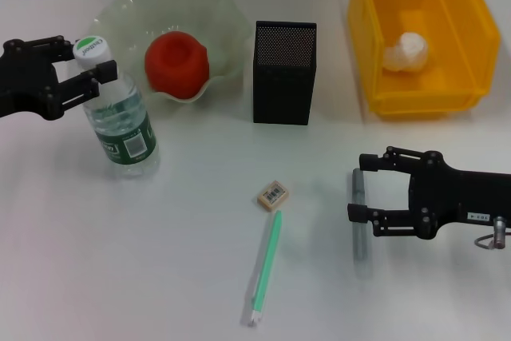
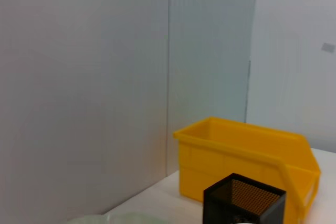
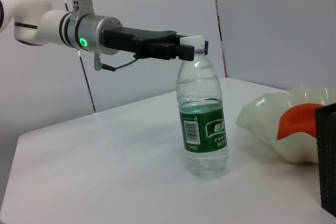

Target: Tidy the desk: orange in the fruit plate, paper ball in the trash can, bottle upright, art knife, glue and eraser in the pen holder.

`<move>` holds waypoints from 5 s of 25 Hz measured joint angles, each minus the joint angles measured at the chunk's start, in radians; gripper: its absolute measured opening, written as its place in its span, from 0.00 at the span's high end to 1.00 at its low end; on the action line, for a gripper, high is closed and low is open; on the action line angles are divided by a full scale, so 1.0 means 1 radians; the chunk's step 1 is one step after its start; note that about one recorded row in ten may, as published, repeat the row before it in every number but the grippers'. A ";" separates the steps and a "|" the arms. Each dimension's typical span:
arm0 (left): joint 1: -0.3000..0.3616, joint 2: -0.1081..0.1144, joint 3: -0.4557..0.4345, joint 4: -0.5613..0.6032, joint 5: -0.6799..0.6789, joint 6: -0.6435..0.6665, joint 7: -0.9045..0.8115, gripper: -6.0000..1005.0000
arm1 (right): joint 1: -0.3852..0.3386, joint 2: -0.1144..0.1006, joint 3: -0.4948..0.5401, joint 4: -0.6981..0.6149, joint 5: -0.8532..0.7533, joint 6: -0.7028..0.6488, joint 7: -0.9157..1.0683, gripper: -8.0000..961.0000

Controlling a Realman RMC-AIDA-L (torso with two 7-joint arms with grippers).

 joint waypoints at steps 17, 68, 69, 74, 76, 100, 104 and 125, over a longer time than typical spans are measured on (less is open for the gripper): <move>0.004 -0.010 -0.028 -0.026 -0.008 -0.040 0.080 0.54 | 0.000 0.002 0.000 0.001 0.000 -0.001 -0.002 0.14; -0.003 -0.019 -0.020 -0.028 -0.009 -0.070 0.110 0.54 | 0.002 0.000 0.000 0.000 0.000 0.002 -0.002 0.14; -0.003 -0.019 -0.020 -0.028 -0.009 -0.070 0.110 0.54 | 0.002 0.000 0.000 0.000 0.000 0.002 -0.002 0.14; -0.003 -0.019 -0.020 -0.028 -0.009 -0.070 0.110 0.54 | 0.002 0.000 0.000 0.000 0.000 0.002 -0.002 0.14; -0.003 -0.019 -0.020 -0.028 -0.009 -0.070 0.110 0.54 | 0.002 0.000 0.000 0.000 0.000 0.003 -0.002 0.14; -0.007 0.029 -0.019 -0.041 -0.296 0.227 -0.087 0.20 | 0.004 0.000 0.000 0.002 0.000 0.008 0.001 0.14; -0.017 0.039 0.012 -0.085 -0.285 0.311 -0.099 0.20 | 0.007 -0.005 0.000 0.000 0.001 0.004 0.012 0.14; -0.006 -0.001 0.169 -0.382 0.012 0.117 0.263 0.20 | 0.082 -0.036 -0.033 -0.032 -0.001 -0.015 0.121 0.14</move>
